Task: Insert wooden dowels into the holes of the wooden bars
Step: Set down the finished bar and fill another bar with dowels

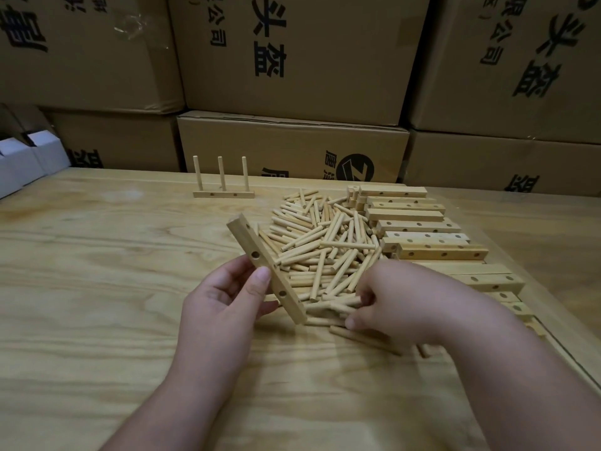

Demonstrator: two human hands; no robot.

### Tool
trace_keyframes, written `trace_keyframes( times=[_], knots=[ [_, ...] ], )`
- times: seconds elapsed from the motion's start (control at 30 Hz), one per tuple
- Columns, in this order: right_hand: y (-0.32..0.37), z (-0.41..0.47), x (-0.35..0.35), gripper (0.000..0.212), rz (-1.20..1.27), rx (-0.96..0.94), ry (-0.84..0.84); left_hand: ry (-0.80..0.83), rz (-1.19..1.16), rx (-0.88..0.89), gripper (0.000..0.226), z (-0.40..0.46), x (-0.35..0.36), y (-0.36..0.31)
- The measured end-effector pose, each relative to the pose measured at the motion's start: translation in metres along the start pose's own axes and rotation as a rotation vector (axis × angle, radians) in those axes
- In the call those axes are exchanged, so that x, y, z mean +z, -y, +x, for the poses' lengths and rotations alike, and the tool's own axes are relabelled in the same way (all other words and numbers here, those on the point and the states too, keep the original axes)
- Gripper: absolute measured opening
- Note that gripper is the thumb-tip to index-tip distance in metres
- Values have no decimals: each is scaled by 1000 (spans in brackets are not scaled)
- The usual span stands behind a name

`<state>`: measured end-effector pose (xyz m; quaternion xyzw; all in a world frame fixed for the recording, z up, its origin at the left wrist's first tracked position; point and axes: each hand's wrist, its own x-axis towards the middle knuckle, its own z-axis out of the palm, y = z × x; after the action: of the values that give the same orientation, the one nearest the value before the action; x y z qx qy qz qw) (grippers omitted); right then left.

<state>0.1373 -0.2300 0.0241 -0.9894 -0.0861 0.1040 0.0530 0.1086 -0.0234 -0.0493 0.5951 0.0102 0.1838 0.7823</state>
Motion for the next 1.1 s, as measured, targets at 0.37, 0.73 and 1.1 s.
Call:
trace_keyframes(
  times=[0.37, 0.73, 1.1],
  knots=[
    [-8, 5, -9, 23, 222, -12, -324, 166, -352, -298, 27, 2, 3, -4],
    [14, 6, 8, 23, 461, -146, -378, 397, -410, -657, 40, -7, 4, -15],
    [6, 8, 2, 17, 572, -112, -515, 901, -325, -1048, 23, -26, 12, -13]
  ],
)
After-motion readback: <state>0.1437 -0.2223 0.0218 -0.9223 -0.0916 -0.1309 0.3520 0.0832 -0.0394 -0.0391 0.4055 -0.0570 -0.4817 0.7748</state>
